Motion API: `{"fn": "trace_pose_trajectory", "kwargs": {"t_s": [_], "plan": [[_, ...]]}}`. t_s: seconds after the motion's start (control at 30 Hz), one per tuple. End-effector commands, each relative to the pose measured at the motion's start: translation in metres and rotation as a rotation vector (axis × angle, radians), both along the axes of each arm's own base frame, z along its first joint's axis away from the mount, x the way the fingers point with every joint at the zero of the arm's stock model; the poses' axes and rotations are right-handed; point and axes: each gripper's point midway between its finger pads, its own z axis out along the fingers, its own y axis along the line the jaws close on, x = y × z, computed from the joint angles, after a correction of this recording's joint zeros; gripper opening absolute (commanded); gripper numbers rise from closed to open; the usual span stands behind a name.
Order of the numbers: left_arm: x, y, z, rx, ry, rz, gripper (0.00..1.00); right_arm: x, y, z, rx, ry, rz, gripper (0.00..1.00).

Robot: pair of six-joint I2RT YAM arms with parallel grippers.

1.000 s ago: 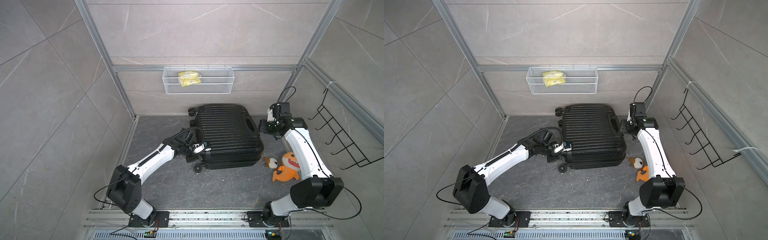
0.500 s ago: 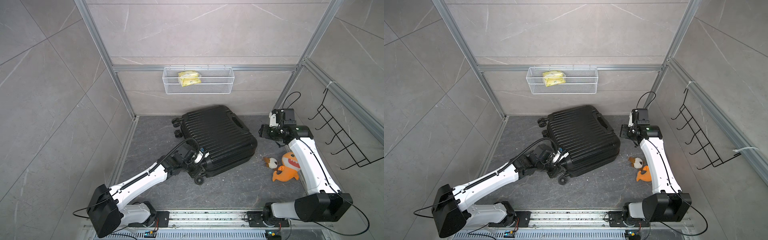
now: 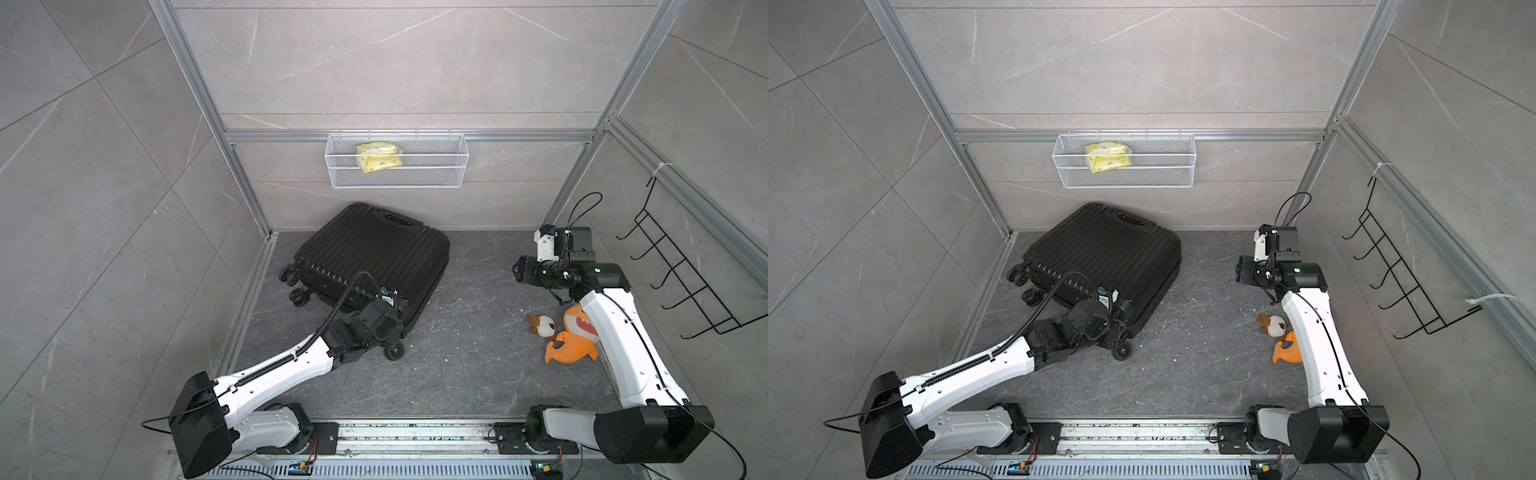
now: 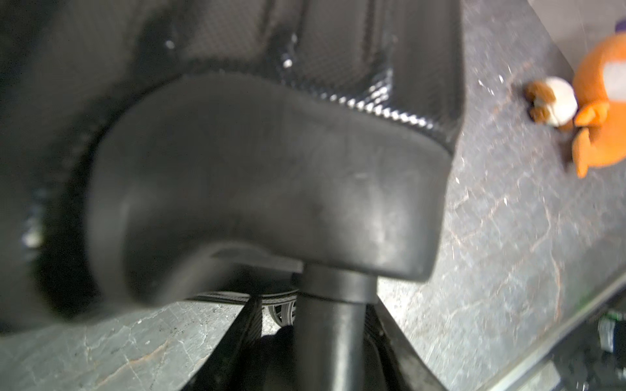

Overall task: Close the suitcase zippers
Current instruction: Adjust the suitcase at the center of the board.

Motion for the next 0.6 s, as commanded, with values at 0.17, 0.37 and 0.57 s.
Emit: {"fn": "trace_pose_trajectory", "kwargs": {"t_s": [0.17,0.37,0.57], "plan": [[0.050,-0.037,0.056,-0.257,-0.089,0.247,0.00,-0.022,0.057,-0.029,0.113,-0.065,0.205,0.59],[0.074,-0.076,0.069,-0.283,-0.063,0.248,0.00,-0.043,0.108,-0.058,0.177,-0.159,0.307,0.58],[0.090,-0.104,0.076,-0.286,-0.016,0.259,0.00,-0.058,0.151,-0.094,0.149,-0.220,0.391,0.53]]}}
